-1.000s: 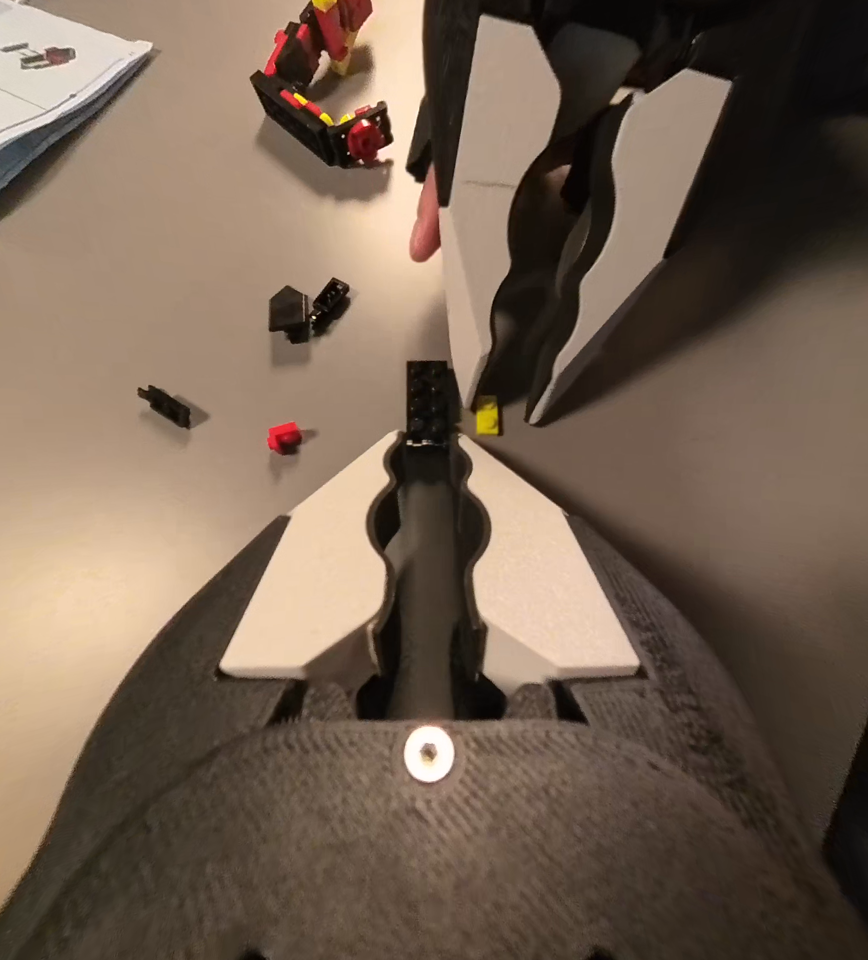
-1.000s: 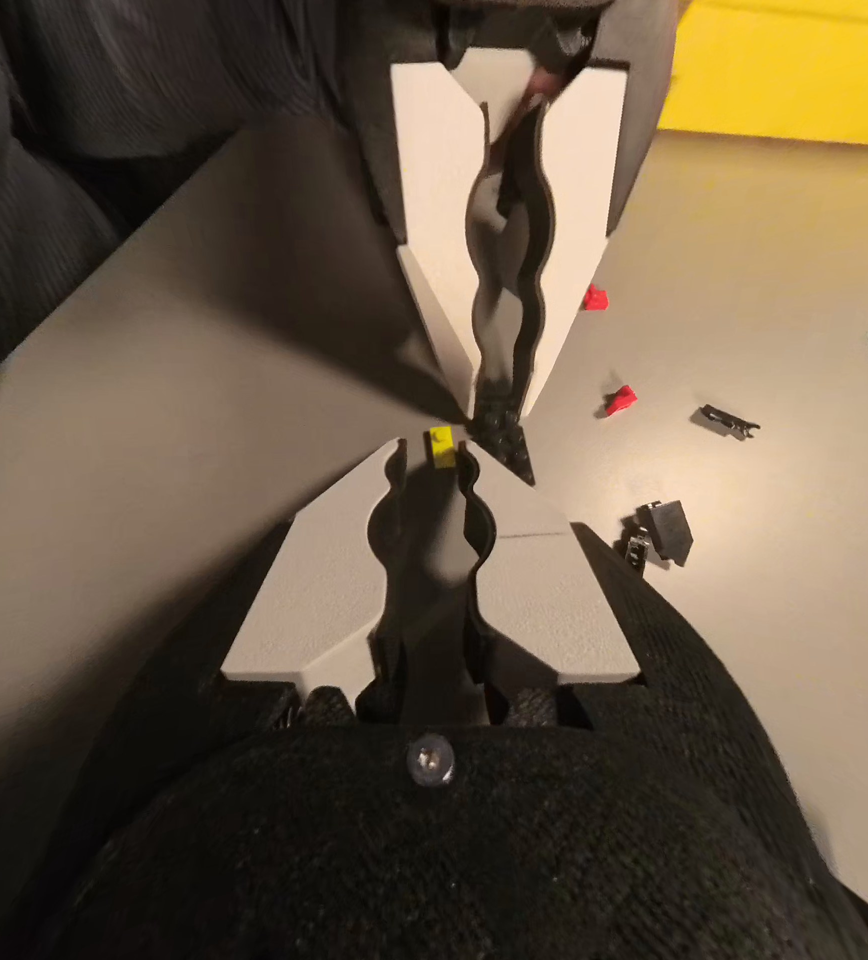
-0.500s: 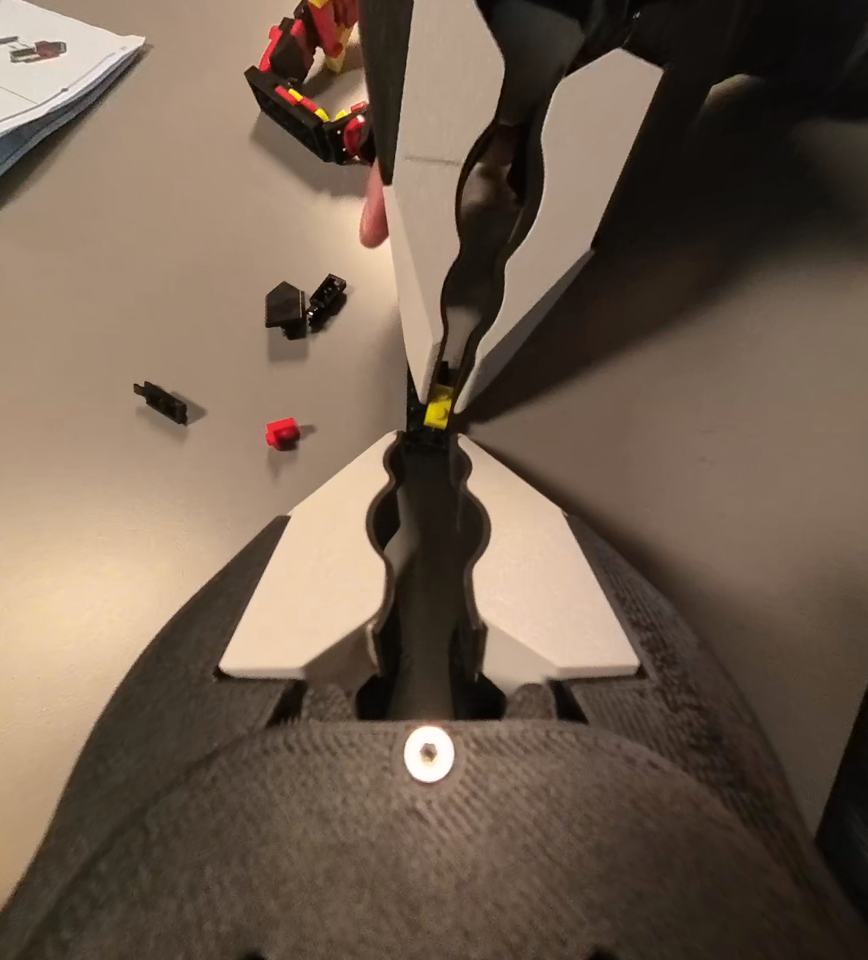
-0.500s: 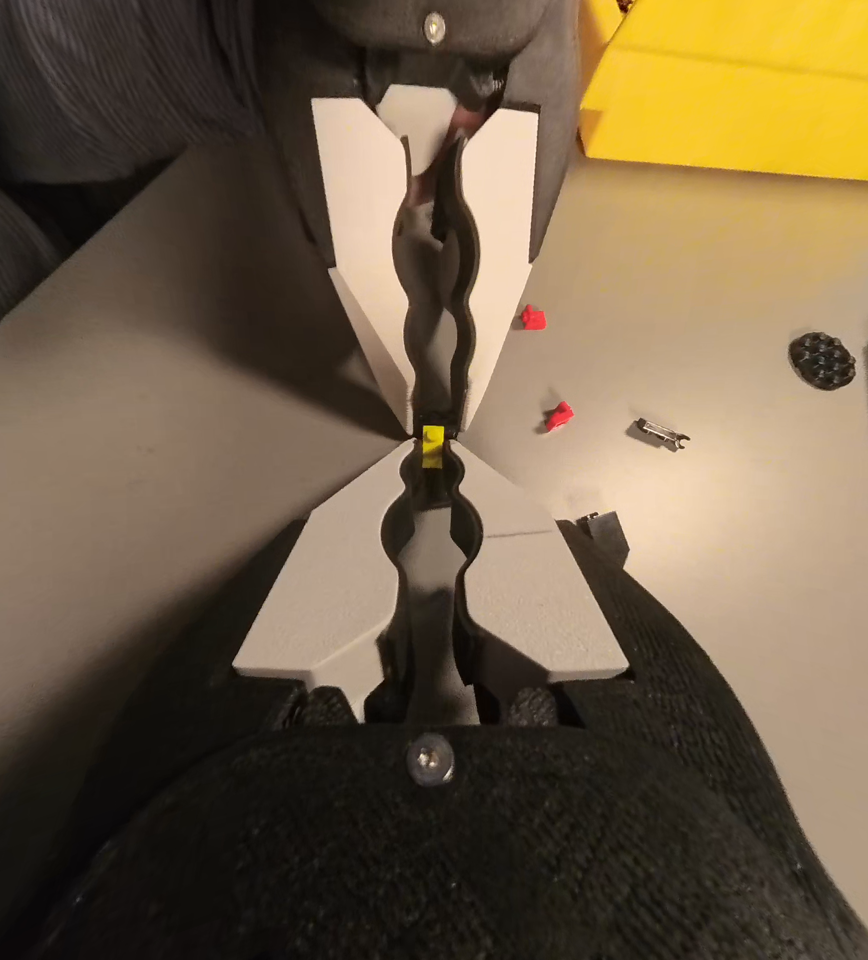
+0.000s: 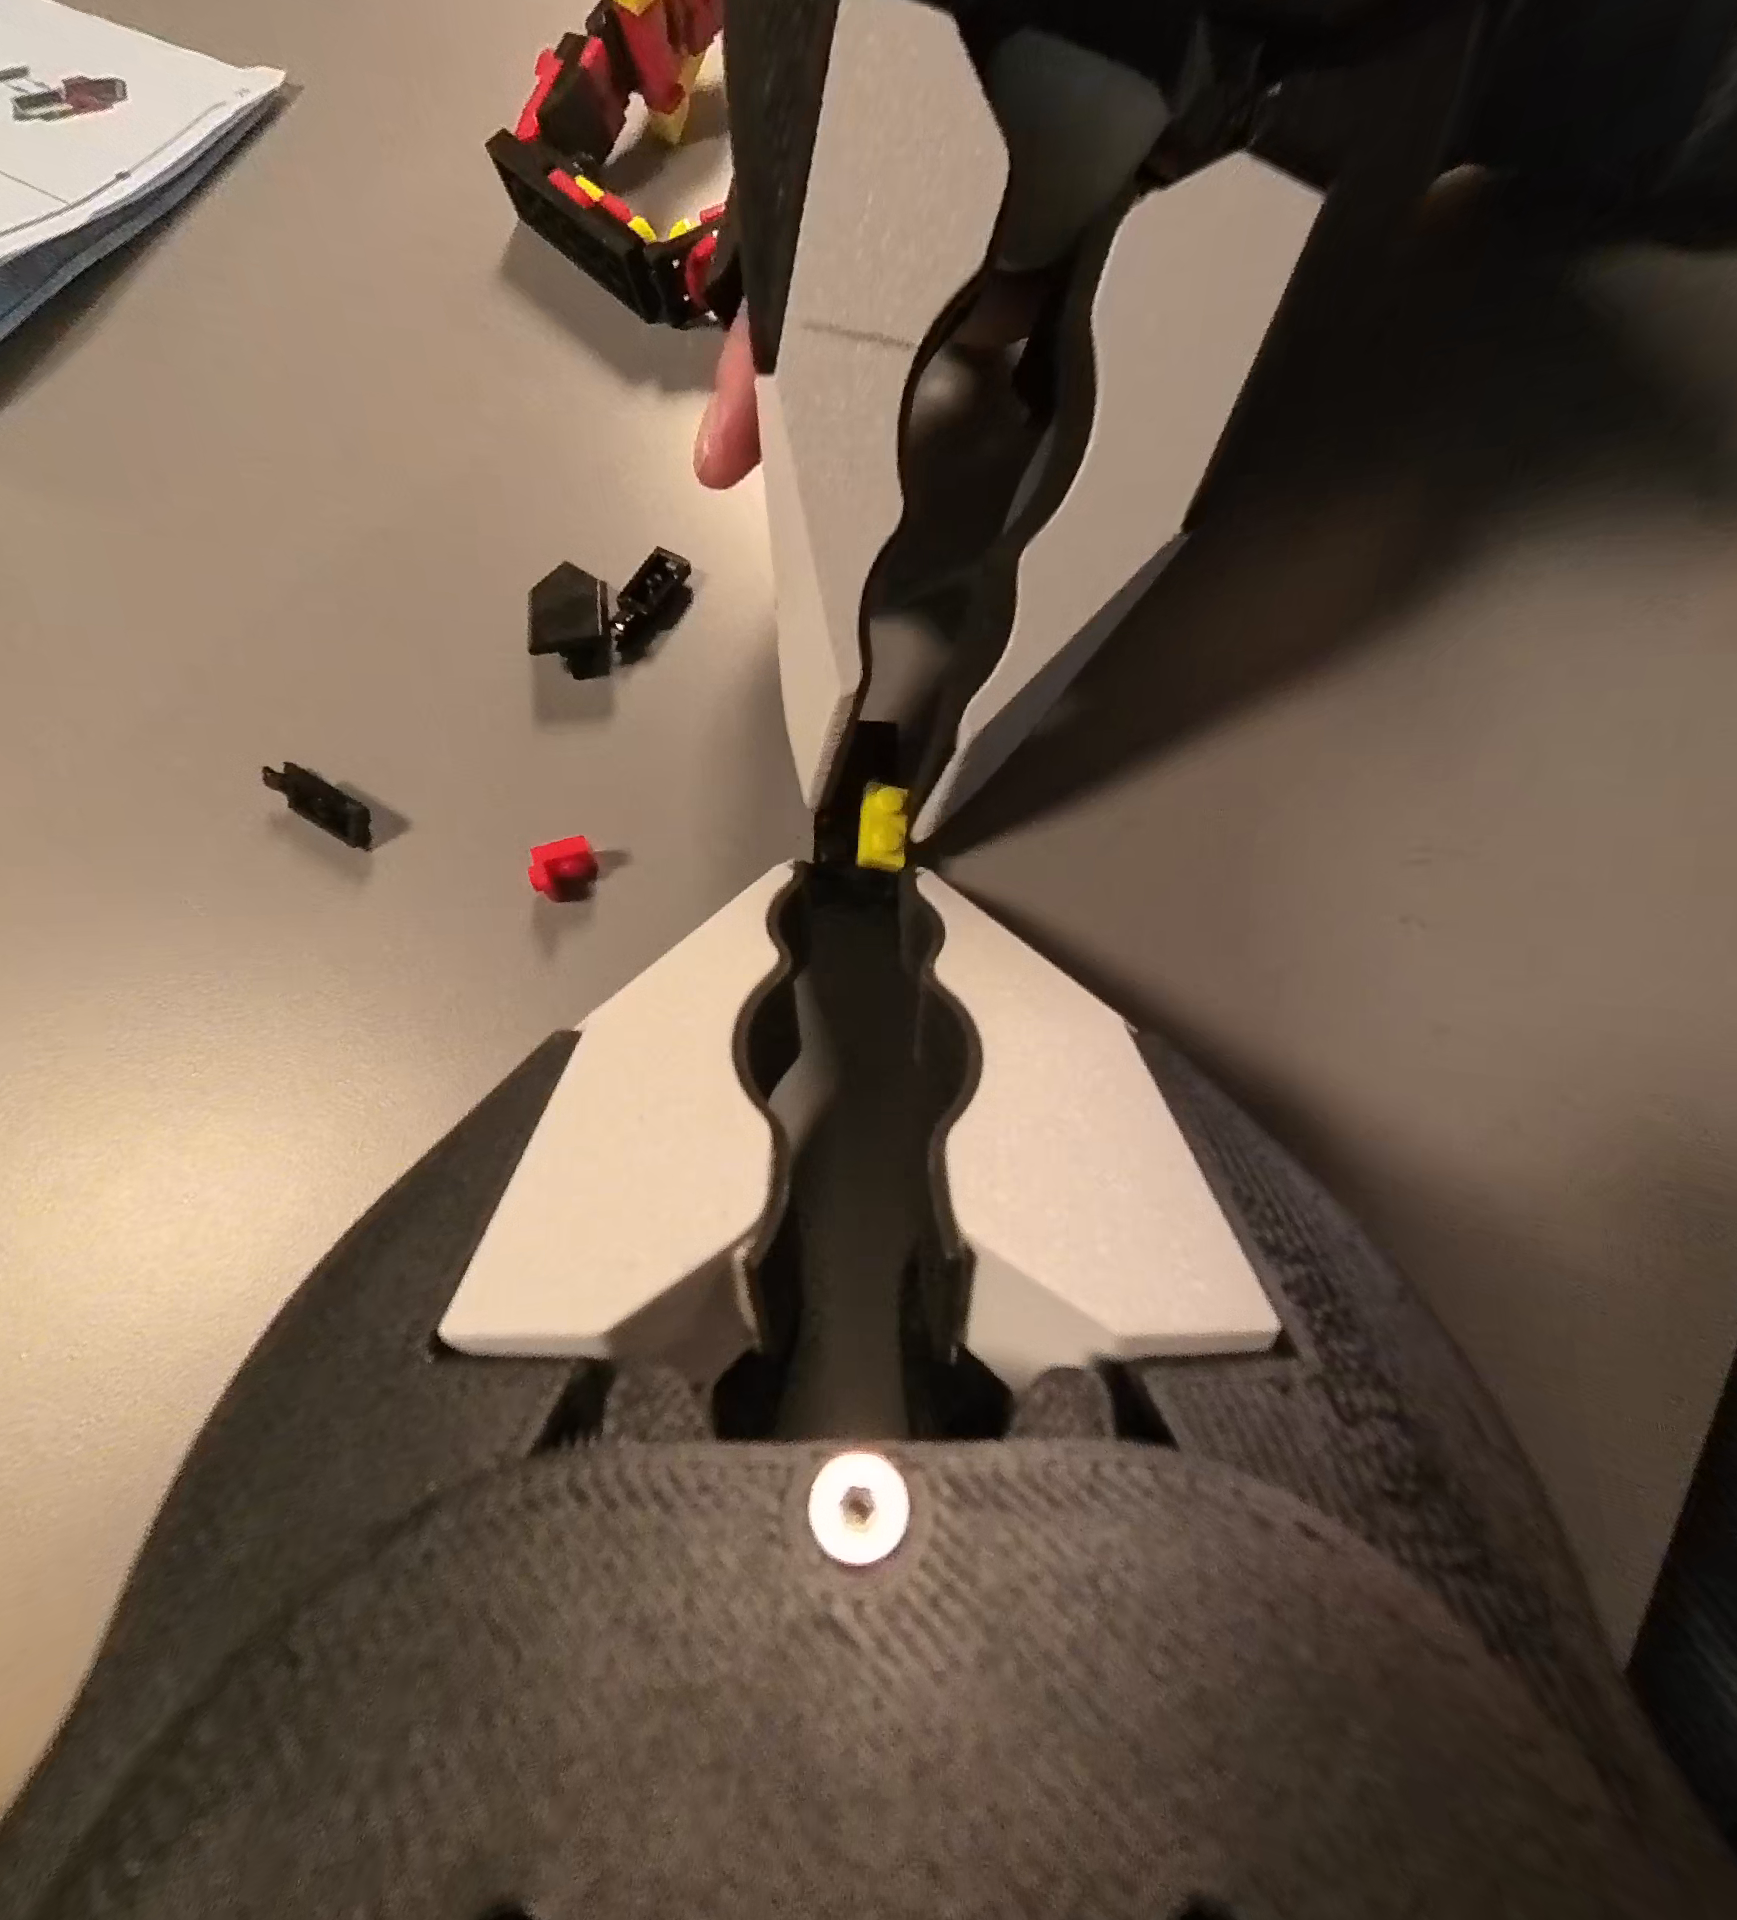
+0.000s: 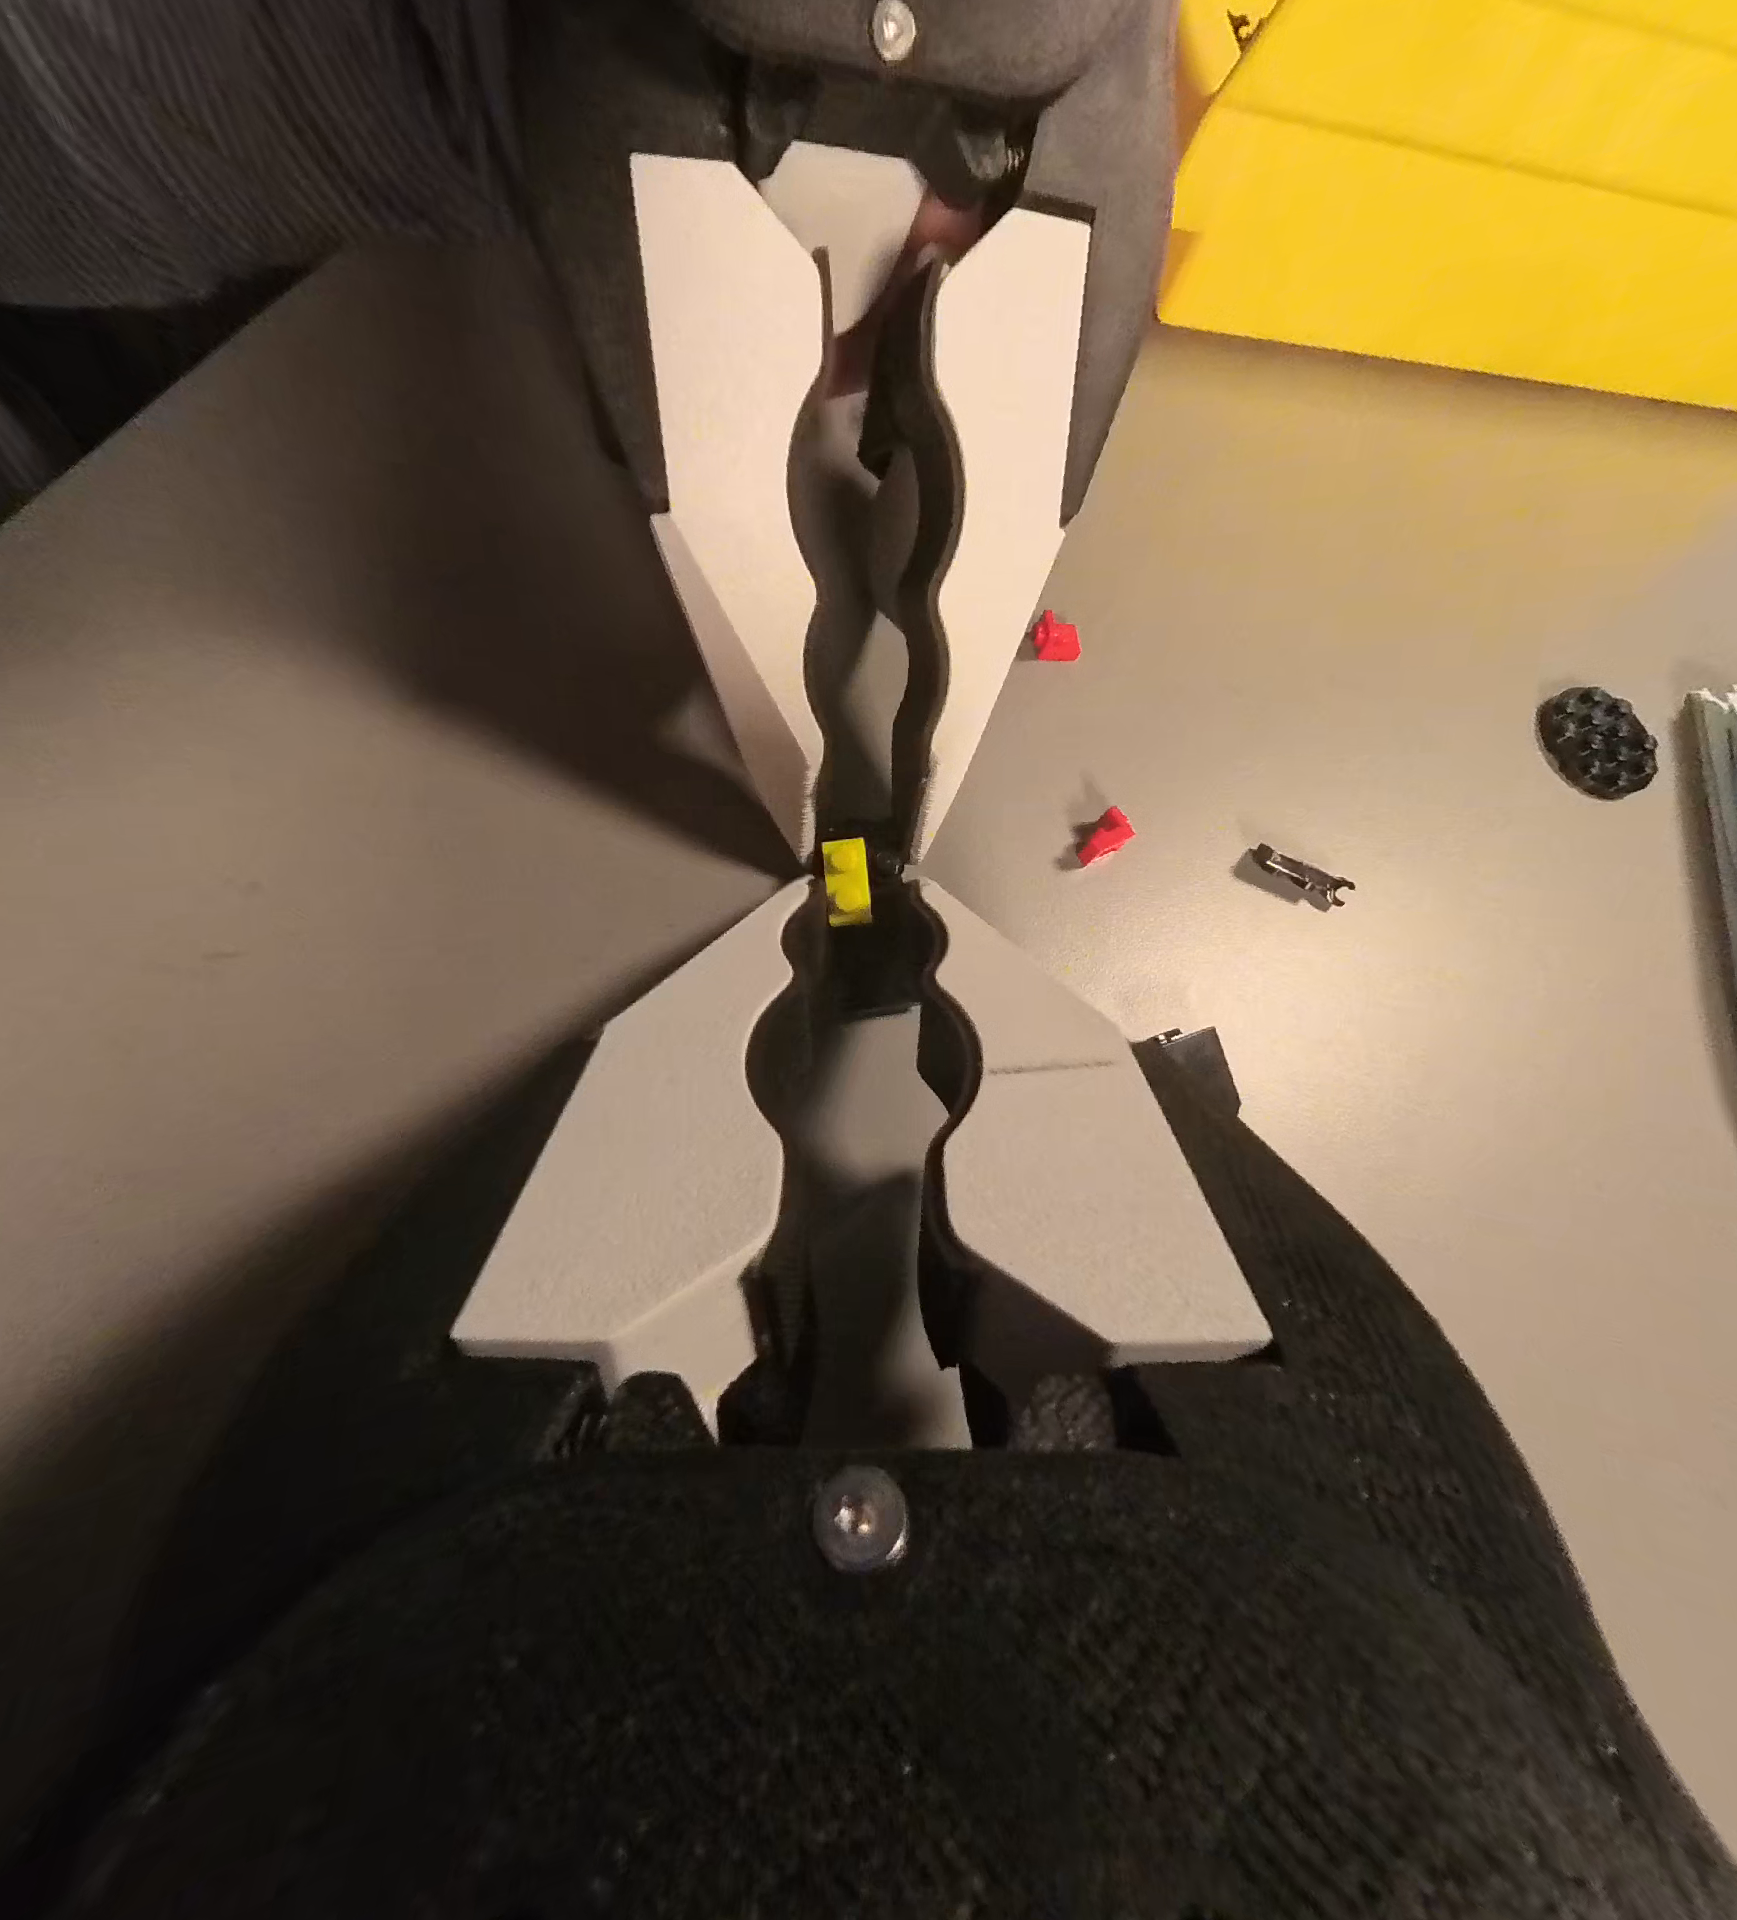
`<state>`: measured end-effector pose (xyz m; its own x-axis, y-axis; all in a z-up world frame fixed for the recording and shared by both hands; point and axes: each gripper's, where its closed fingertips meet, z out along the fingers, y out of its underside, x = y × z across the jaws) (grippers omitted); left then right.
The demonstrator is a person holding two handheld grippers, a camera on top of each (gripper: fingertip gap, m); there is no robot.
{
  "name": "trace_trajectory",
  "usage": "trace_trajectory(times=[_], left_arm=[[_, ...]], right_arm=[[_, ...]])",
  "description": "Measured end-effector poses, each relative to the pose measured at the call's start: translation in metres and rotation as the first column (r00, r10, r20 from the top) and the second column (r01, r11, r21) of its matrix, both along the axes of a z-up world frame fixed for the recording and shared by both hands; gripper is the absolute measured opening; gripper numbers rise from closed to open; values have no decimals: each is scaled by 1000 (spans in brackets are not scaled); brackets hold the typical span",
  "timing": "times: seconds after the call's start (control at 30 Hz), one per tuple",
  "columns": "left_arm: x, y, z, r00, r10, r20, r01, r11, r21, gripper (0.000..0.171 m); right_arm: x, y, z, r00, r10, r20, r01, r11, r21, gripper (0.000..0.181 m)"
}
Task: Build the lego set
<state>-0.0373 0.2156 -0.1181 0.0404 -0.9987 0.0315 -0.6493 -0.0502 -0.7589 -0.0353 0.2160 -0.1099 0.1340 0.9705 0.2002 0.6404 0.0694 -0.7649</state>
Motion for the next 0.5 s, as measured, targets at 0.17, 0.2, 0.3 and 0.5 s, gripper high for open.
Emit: trace_trajectory(times=[0.17,0.2,0.3,0.5], left_arm=[[0,0,0,1000,-2,0,2,1000,0,16],[0,0,0,1000,-2,0,2,1000,-1,16],[0,0,0,1000,-2,0,2,1000,-2,16],[0,4,1,1000,29,5,-29,999,-40,16]], right_arm=[[1,1,3,1000,-6,-13,6,1000,5,13],[2,1,3,1000,-7,-15,8,1000,8,13],[2,1,4,1000,-7,-17,7,1000,15,14],[3,2,13,1000,11,5,-12,950,311,33]])
